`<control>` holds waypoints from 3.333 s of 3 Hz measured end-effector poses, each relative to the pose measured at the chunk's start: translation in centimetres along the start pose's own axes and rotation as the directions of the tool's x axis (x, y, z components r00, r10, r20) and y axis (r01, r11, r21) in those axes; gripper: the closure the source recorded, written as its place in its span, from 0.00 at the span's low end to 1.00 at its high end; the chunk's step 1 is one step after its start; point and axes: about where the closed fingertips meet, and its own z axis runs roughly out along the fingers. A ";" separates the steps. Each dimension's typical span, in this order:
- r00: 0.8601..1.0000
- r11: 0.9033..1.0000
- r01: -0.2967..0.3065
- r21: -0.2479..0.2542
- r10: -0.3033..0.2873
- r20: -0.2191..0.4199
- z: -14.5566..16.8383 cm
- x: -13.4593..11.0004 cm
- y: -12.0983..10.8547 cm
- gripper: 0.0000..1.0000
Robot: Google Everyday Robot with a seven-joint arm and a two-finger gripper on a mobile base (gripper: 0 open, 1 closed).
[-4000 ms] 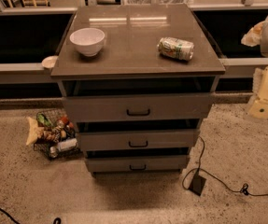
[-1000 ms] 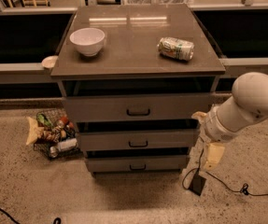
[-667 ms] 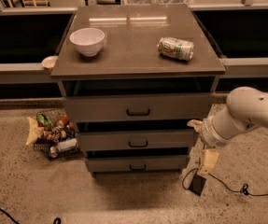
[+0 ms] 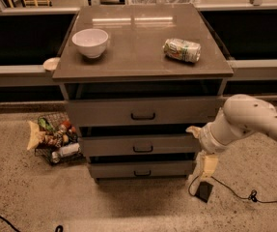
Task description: Open middle drawer
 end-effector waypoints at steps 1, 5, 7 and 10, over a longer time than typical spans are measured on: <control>0.997 0.997 0.073 -0.012 -0.073 0.002 4.4 0.2 -1.7 0.00; 0.982 0.983 0.182 -0.002 -0.182 -0.051 14.8 3.1 -8.7 0.00; 0.972 0.977 0.213 0.020 -0.210 -0.105 17.4 4.2 -11.9 0.00; 0.978 0.980 0.197 -0.022 -0.199 -0.067 21.5 5.1 -13.6 0.19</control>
Offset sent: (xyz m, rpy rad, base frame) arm 0.0691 0.0427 -0.1048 -0.0069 -0.0164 0.1703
